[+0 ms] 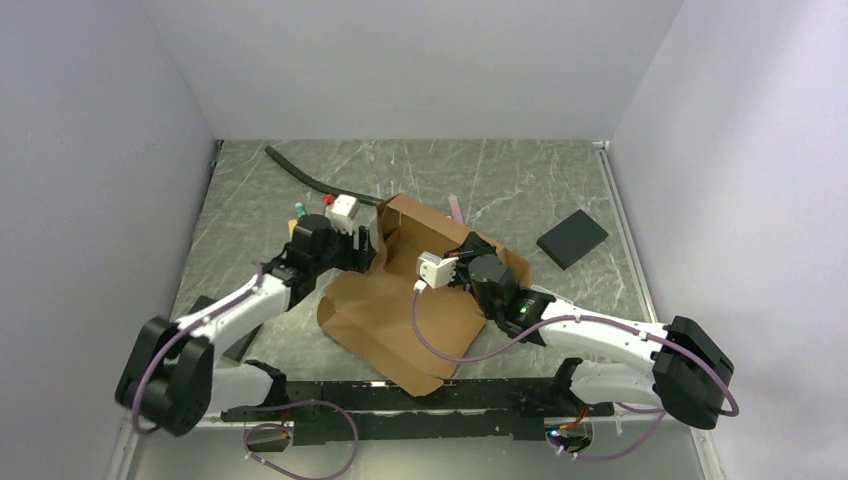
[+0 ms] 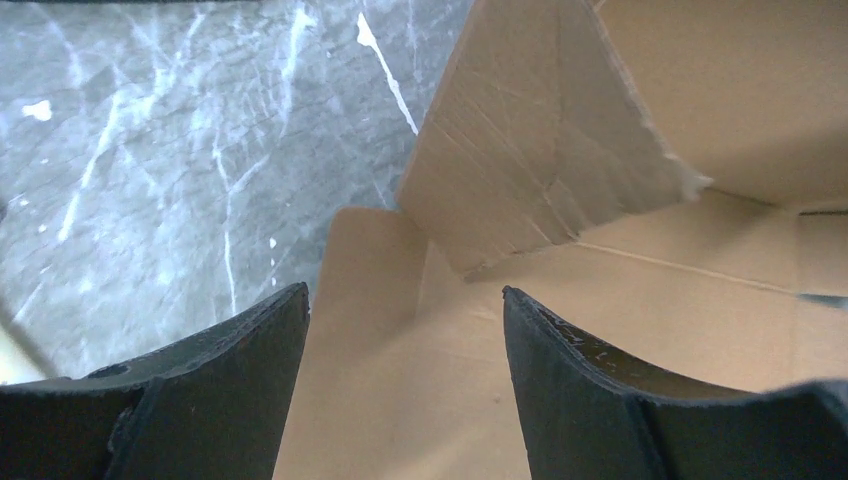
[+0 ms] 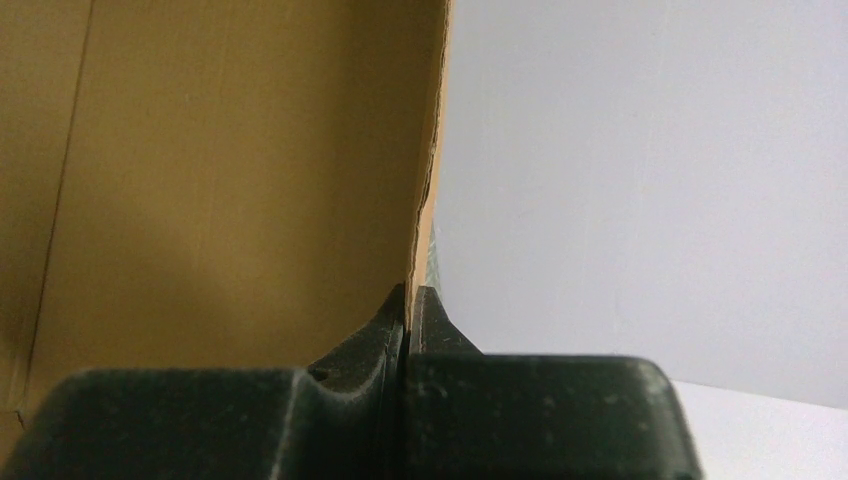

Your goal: Fold the paper box

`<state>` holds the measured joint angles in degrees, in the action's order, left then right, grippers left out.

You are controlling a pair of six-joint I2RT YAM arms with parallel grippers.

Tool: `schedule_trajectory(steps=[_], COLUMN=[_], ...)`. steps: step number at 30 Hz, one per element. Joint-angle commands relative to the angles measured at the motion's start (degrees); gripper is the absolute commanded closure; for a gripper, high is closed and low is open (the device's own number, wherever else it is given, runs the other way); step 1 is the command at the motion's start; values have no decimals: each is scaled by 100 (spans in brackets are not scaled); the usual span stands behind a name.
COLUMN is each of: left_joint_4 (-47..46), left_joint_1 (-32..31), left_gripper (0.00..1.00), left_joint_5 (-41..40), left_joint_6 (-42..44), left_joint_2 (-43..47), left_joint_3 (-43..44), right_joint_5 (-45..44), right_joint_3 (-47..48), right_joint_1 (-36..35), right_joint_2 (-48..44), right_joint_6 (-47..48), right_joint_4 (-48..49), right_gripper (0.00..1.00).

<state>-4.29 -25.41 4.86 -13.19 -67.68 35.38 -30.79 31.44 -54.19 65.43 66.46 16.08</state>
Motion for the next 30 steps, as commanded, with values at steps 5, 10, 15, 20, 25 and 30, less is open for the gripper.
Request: schedule_trajectory(steps=[5, 10, 15, 20, 25, 30], left_joint_4=[-1937, -2214, -3056, -3627, -4122, -4257], left_joint_1=[26, 77, 144, 172, 368, 485], left_gripper=[25, 31, 35, 32, 17, 11], left_joint_5=[770, 1113, 1434, 1529, 1337, 1646], left_joint_6=[1750, 1994, 1930, 1661, 1422, 1135], left_joint_2=[-1081, -1725, -2193, -2287, -1697, -1505], left_joint_3=[340, 767, 724, 494, -259, -440], right_joint_5=[409, 497, 527, 403, 245, 326], right_joint_3=[-38, 6, 58, 97, 228, 218], right_joint_1=[-74, -74, -81, -110, -49, -21], right_joint_2=[148, 185, 276, 395, 380, 342], right_joint_6=[-294, -347, -361, -420, -521, -588], right_joint_4=[-691, -736, -745, -610, -542, -621], right_gripper=[100, 100, 100, 100, 100, 99])
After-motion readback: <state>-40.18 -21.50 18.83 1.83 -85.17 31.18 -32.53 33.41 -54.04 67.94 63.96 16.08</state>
